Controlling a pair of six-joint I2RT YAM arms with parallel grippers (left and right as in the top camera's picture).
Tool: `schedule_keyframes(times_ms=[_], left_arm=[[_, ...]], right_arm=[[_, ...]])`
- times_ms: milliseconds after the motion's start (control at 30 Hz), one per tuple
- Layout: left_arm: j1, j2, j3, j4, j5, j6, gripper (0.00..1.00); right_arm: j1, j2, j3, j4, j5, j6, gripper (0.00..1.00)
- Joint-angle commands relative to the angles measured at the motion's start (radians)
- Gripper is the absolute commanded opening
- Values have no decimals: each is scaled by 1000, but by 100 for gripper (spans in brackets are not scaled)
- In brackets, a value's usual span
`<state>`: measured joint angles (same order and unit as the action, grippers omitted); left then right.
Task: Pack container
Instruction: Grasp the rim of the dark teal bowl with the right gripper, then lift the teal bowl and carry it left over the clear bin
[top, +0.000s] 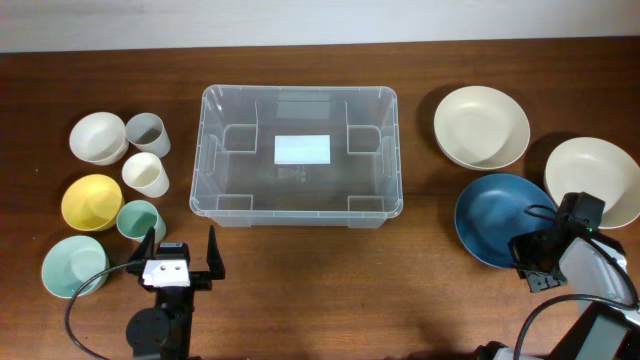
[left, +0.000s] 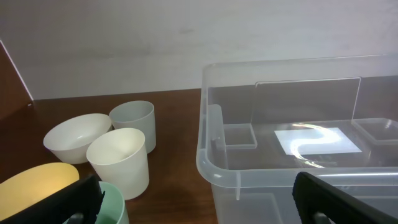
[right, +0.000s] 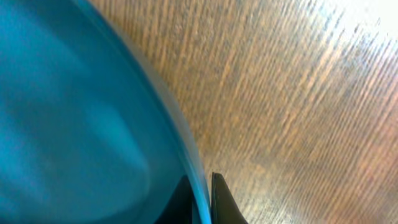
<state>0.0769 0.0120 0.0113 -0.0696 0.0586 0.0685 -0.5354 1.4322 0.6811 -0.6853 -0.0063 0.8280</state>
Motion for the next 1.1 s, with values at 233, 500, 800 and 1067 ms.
schedule_keyframes(times_ms=[233, 500, 800, 1067], left_arm=[[-4, -6, -2, -7, -3, 16, 100], [-4, -6, -2, -7, -3, 16, 100], [-4, -6, -2, -7, -3, 16, 100], [-4, -6, -2, -7, -3, 16, 100]], right_arm=[[-2, -201, 50, -133, -248, -149, 4], [-2, -576, 278, -260, -275, -185, 4], [46, -670, 457, -103, -544, -77, 4], [507, -502, 456, 127, -406, 1, 4]])
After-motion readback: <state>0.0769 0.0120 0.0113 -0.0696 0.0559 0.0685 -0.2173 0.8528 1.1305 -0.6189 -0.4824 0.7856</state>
